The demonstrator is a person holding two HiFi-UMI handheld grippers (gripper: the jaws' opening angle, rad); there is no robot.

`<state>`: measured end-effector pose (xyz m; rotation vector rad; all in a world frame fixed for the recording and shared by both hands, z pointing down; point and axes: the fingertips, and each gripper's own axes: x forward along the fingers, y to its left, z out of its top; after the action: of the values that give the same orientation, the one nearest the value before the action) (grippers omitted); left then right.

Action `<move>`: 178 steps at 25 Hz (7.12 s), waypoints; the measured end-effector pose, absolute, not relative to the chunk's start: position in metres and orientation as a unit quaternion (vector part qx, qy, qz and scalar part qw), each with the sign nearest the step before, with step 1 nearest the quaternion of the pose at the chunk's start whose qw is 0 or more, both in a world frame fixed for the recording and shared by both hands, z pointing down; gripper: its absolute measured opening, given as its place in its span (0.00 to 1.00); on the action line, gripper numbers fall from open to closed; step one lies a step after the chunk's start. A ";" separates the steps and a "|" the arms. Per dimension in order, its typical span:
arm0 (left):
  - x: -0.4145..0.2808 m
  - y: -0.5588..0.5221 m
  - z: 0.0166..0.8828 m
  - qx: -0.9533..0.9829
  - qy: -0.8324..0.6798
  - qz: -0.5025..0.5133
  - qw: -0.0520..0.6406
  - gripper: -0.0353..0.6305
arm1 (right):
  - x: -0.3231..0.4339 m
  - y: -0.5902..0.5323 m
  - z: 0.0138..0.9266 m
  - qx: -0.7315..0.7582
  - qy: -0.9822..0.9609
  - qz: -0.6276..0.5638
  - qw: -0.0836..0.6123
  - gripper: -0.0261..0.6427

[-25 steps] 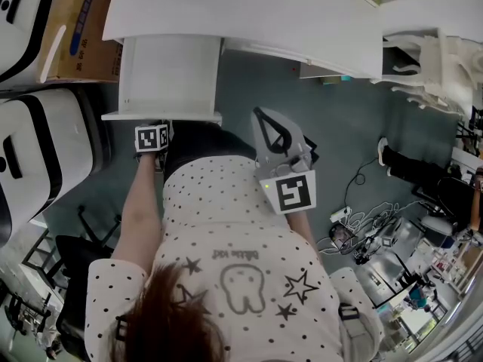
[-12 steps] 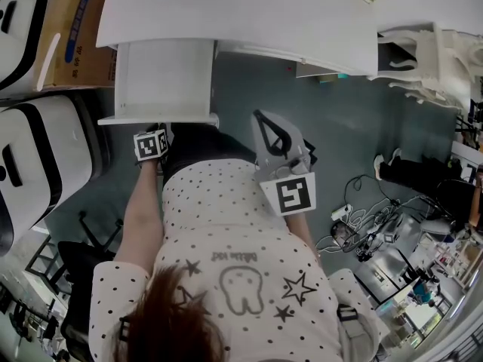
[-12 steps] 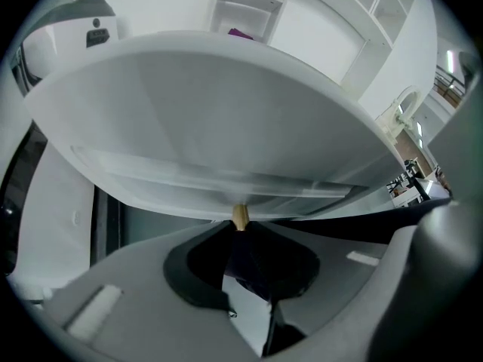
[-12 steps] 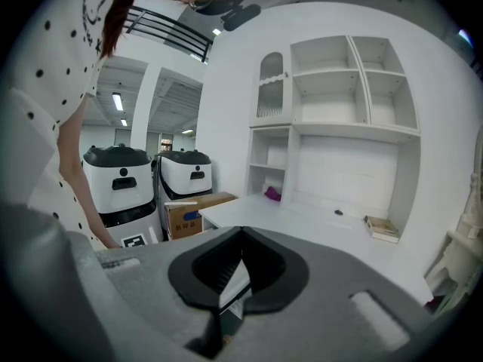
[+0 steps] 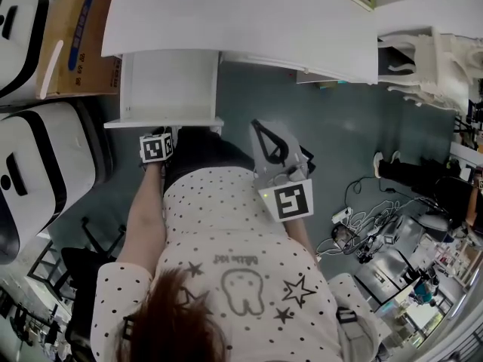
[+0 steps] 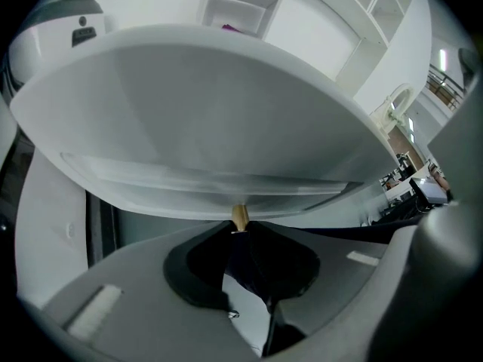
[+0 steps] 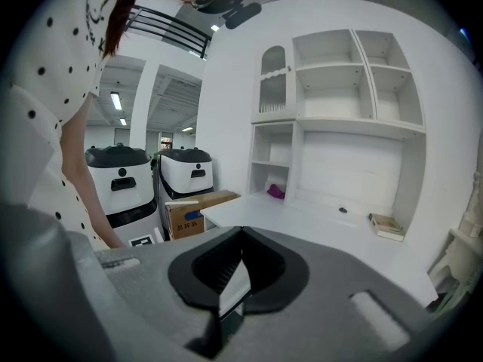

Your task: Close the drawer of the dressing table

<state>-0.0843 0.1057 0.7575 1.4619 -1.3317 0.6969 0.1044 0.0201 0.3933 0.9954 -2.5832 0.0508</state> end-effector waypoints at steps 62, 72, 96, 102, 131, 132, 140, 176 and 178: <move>-0.098 -0.010 0.759 0.663 -0.479 0.313 0.482 0.16 | 0.047 -0.013 0.417 0.435 -0.868 0.093 0.219 0.03; -0.100 -0.024 0.757 0.667 -0.477 0.312 0.479 0.17 | 0.043 -0.025 0.410 0.439 -0.868 0.080 0.218 0.03; -0.105 -0.045 0.760 0.655 -0.489 0.297 0.493 0.16 | 0.042 -0.044 0.409 0.445 -0.866 0.066 0.219 0.03; -0.104 -0.052 0.758 0.661 -0.487 0.298 0.488 0.16 | 0.041 -0.048 0.408 0.447 -0.865 0.069 0.219 0.03; -0.111 -0.087 0.758 0.646 -0.511 0.269 0.499 0.16 | 0.046 -0.071 0.398 0.464 -0.856 0.048 0.223 0.03; -0.111 -0.087 0.758 0.644 -0.513 0.268 0.501 0.16 | 0.046 -0.072 0.398 0.464 -0.856 0.047 0.223 0.03; -0.114 -0.092 0.758 0.636 -0.521 0.263 0.506 0.16 | 0.046 -0.076 0.399 0.465 -0.855 0.044 0.226 0.03; -0.125 -0.115 0.756 0.632 -0.539 0.250 0.497 0.16 | 0.042 -0.089 0.398 0.465 -0.853 0.043 0.234 0.03; -0.126 -0.116 0.757 0.628 -0.541 0.250 0.500 0.16 | 0.042 -0.088 0.397 0.466 -0.852 0.044 0.233 0.03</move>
<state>-0.1259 -0.1159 0.7574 1.5195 -1.3074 0.6036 0.0416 -0.0885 0.3975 1.2804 -2.3415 0.1213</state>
